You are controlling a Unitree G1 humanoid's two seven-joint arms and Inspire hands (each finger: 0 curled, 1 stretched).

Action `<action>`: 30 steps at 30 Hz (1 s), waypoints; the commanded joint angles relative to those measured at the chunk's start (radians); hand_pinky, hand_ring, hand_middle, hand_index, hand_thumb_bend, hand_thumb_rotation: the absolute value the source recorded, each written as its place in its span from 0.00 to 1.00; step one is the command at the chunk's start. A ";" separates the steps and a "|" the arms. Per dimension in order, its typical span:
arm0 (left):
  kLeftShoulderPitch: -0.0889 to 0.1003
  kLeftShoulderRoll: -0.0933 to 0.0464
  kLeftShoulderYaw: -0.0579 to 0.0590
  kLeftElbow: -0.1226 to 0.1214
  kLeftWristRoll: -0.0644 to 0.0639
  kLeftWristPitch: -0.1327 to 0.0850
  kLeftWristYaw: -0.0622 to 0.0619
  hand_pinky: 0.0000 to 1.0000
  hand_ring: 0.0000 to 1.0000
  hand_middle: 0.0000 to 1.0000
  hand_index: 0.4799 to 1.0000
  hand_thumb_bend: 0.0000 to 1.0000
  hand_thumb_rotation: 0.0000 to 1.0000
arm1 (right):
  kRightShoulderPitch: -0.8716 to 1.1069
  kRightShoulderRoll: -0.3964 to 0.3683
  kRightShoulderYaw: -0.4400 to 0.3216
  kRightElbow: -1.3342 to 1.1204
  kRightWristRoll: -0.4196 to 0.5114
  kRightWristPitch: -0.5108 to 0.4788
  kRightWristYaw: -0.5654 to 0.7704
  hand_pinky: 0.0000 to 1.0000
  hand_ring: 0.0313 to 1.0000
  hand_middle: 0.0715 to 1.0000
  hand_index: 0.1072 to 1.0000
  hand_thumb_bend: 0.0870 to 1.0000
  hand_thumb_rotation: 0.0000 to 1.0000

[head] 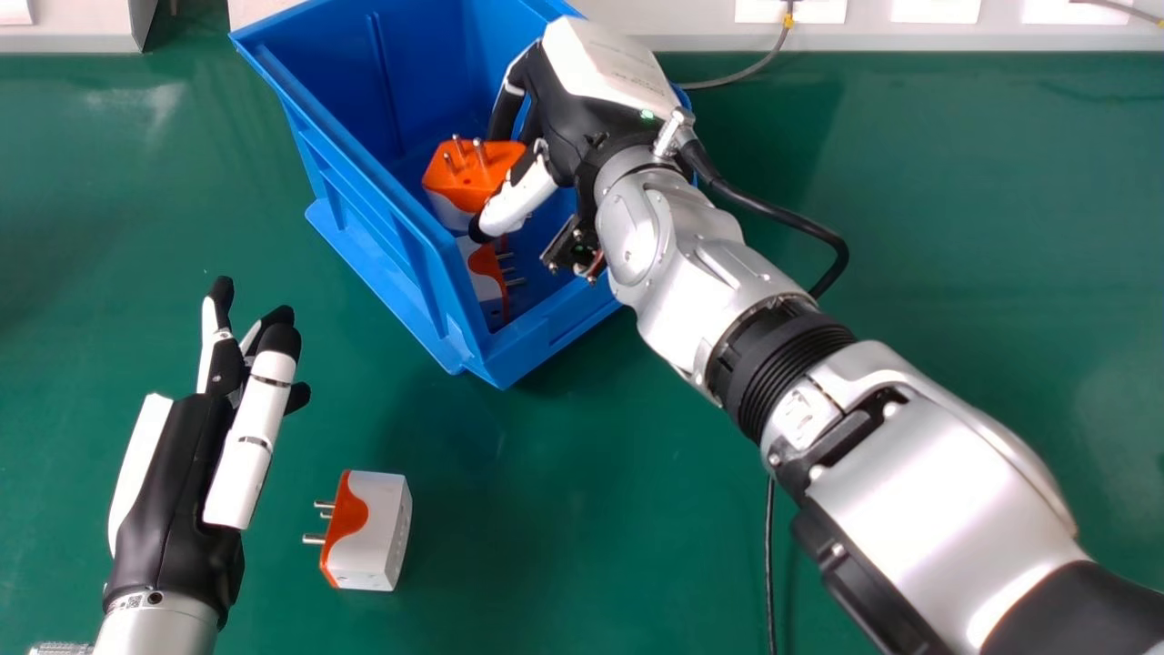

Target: Pick all objects and put in blue box

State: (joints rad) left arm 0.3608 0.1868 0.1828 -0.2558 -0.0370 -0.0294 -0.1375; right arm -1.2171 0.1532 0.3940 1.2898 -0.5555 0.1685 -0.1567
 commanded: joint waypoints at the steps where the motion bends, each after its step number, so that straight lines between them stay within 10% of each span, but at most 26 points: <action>1: 0.003 0.000 -0.005 -0.031 0.010 0.002 0.005 0.87 0.95 0.96 0.96 0.47 0.97 | -0.065 0.001 0.016 -0.005 -0.010 -0.008 0.024 0.09 0.12 0.41 0.42 0.48 0.00; 7: 0.002 -0.001 -0.012 -0.045 0.015 0.017 0.013 0.88 0.95 0.96 0.96 0.47 0.98 | -0.058 -0.029 0.101 -0.011 -0.070 -0.028 0.097 0.19 0.24 0.47 0.47 0.52 0.08; 11: -0.004 -0.003 -0.014 -0.046 0.013 0.026 0.015 0.88 0.96 0.96 0.96 0.47 0.99 | -0.051 -0.040 0.116 -0.015 -0.075 -0.020 0.107 0.54 0.60 0.73 0.72 0.58 0.37; 17: -0.015 -0.004 -0.015 -0.043 0.013 0.034 0.016 0.89 0.96 0.95 0.96 0.46 1.00 | -0.041 -0.043 0.122 -0.016 -0.079 -0.001 0.095 0.84 0.90 0.93 0.93 0.63 0.72; 30: -0.042 0.000 -0.011 -0.011 0.013 0.027 0.012 0.89 0.96 0.96 0.96 0.46 1.00 | -0.014 -0.054 0.102 -0.044 -0.067 -0.001 0.048 0.94 1.00 1.00 1.00 0.58 0.84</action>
State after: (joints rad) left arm 0.3278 0.1808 0.1709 -0.2583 -0.0289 0.0110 -0.1278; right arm -1.2134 0.1167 0.5062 1.2788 -0.6282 0.1720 -0.0736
